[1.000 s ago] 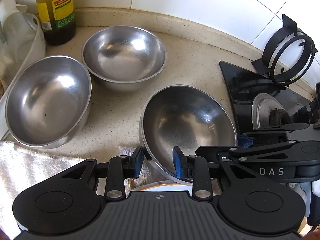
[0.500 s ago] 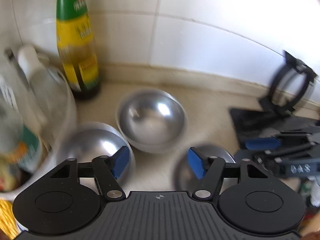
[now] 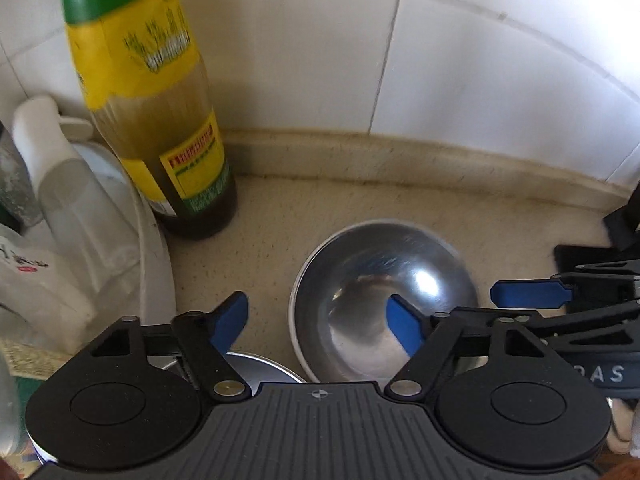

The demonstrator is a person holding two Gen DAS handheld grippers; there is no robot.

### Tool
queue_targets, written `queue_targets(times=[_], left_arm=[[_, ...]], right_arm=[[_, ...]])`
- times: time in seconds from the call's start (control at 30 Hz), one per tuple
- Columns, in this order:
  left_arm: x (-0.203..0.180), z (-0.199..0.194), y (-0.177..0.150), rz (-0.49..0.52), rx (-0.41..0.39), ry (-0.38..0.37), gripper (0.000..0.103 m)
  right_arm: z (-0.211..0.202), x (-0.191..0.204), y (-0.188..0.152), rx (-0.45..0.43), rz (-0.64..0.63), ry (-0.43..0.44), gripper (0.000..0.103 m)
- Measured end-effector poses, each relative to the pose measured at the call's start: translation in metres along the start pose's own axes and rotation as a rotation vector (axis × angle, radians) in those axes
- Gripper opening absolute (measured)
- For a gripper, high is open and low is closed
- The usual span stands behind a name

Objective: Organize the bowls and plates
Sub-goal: 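Lift the steel bowl with both grippers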

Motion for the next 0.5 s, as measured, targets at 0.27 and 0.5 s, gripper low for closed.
queue_targets(times=[0.27, 0.5], left_arm=[[-0.007, 0.012, -0.005, 0.056, 0.027, -0.011, 0.044], [-0.011, 0.004, -0.006, 0.054, 0.011, -0.027, 0.043]], right_arm=[[0.014, -0.001, 0.000, 0.037, 0.032, 0.059, 0.032], [-0.011, -0.008, 0.008, -0.028, 0.042, 0.059, 0.032]])
Point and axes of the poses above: each gripper's, at about its wrist camera, not at the fingertips, and z roughly the way its jaws point, x to its left, y to its top, the point moved 2 cm from there along z, roughly the way its jaws point, and after that the axes turned 2 degrees about -x, right-handed, at the moved point
